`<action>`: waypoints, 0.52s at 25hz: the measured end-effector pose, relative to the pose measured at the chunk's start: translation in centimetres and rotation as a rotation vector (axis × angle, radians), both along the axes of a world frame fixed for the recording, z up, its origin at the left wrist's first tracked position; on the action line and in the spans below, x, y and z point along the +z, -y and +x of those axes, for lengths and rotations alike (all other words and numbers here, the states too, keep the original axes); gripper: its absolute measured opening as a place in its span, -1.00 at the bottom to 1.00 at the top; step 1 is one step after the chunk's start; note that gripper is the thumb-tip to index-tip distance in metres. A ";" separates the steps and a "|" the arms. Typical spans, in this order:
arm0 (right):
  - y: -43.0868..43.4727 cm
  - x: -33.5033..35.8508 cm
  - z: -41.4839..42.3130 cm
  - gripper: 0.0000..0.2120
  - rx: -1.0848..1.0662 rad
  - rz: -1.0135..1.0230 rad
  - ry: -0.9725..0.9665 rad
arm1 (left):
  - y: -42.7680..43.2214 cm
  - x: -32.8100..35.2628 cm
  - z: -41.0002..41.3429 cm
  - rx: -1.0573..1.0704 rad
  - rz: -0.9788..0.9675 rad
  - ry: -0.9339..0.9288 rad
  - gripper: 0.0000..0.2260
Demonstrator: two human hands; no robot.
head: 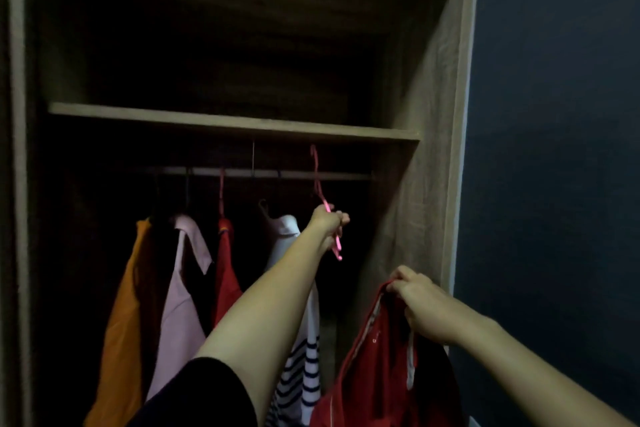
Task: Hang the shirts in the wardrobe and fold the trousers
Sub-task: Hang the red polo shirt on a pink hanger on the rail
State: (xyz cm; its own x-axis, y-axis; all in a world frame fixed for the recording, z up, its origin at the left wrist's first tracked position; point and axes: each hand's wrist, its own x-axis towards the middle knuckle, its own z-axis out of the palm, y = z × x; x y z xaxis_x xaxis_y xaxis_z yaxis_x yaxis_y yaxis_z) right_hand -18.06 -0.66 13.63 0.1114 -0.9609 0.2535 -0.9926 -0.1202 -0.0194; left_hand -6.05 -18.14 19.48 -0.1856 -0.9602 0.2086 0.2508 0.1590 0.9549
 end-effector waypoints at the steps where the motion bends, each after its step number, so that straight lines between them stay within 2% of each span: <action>1: -0.4 0.4 0.2 -0.61 -0.006 -0.017 0.025 | -1.1 0.1 0.2 -0.008 -0.003 0.006 -0.77; 4: -0.8 1.4 0.9 -0.61 -0.040 -0.070 0.108 | -3.7 -1.4 1.1 0.024 -0.071 0.114 -0.91; 7: -0.9 1.3 1.9 -0.50 -0.061 -0.088 0.132 | -5.8 -3.8 5.4 0.256 -0.328 0.519 -0.79; 9: -0.9 1.1 2.5 -0.46 -0.086 -0.094 0.117 | -7.8 -4.6 9.9 0.416 -0.531 0.755 -0.78; 13: -0.1 1.0 3.2 -0.49 -0.171 -0.015 0.091 | -11.8 -4.9 20.9 0.563 -0.624 0.808 -0.80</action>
